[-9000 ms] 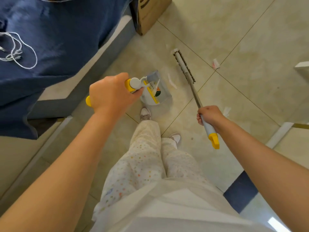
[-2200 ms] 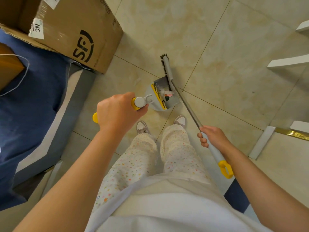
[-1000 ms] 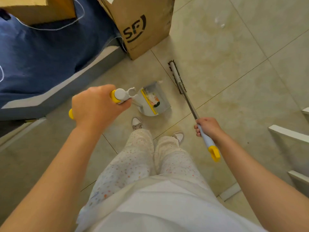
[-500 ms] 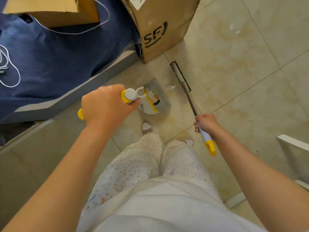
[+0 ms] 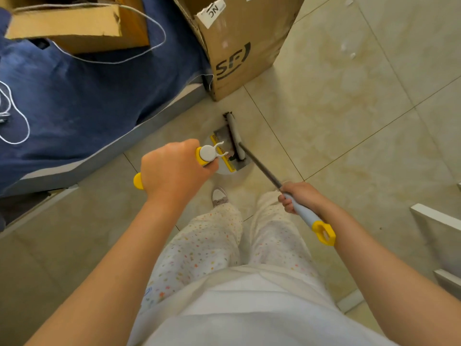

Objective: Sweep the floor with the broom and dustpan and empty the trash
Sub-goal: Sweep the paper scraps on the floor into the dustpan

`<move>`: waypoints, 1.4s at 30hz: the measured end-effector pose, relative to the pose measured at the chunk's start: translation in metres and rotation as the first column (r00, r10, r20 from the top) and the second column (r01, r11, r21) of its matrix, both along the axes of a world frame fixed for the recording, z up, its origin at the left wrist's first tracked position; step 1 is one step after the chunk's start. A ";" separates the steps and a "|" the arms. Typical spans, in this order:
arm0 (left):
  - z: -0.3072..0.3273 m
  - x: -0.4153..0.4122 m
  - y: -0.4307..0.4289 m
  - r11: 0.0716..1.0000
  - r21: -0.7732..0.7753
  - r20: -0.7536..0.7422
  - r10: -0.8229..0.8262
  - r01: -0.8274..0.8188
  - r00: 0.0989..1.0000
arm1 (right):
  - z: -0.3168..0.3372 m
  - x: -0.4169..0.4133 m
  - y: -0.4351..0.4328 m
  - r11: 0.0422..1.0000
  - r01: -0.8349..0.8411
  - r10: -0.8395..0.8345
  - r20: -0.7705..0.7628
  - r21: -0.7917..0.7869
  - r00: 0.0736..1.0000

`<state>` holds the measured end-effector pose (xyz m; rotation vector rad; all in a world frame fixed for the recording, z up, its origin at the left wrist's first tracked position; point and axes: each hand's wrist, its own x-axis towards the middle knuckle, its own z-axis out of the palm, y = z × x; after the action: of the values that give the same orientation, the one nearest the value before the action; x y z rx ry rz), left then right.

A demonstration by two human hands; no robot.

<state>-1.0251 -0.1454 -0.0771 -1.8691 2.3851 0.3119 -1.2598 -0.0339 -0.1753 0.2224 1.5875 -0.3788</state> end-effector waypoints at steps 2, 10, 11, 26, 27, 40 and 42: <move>0.000 -0.001 -0.001 1.000 0.000 -0.005 0.008 -0.008 1.000 | 0.007 -0.014 0.002 0.994 0.111 -0.113 0.109 0.025 0.988; 0.003 -0.003 0.004 0.998 -0.013 0.004 0.064 -0.064 0.998 | 0.023 -0.040 0.011 0.998 -0.029 0.026 -0.057 -0.052 0.998; 0.004 -0.005 0.005 0.997 -0.017 0.005 0.077 -0.077 0.997 | 0.023 -0.041 0.012 0.996 -0.064 0.057 -0.097 -0.067 0.994; 0.004 -0.084 0.000 0.999 -0.021 0.010 0.032 -0.032 0.999 | 0.026 -0.095 0.018 0.970 -0.225 0.200 -0.226 -0.089 0.953; 0.003 -0.086 -0.003 0.999 -0.016 0.013 0.031 -0.031 0.999 | 0.022 -0.096 0.016 0.959 -0.270 0.241 -0.245 -0.091 0.939; -0.004 -0.088 -0.019 0.999 -0.045 0.030 -0.002 0.003 1.000 | 0.000 -0.066 -0.021 0.999 -0.050 0.050 -0.022 -0.001 0.999; -0.003 -0.089 -0.021 0.999 -0.037 0.039 -0.014 0.015 0.999 | 0.015 -0.057 -0.019 1.000 0.003 -0.002 0.033 -0.002 0.999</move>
<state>-1.1144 -0.1667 -0.0800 -1.8544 2.3943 0.2299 -1.3166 -0.0528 -0.1606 0.2282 1.5543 -0.3767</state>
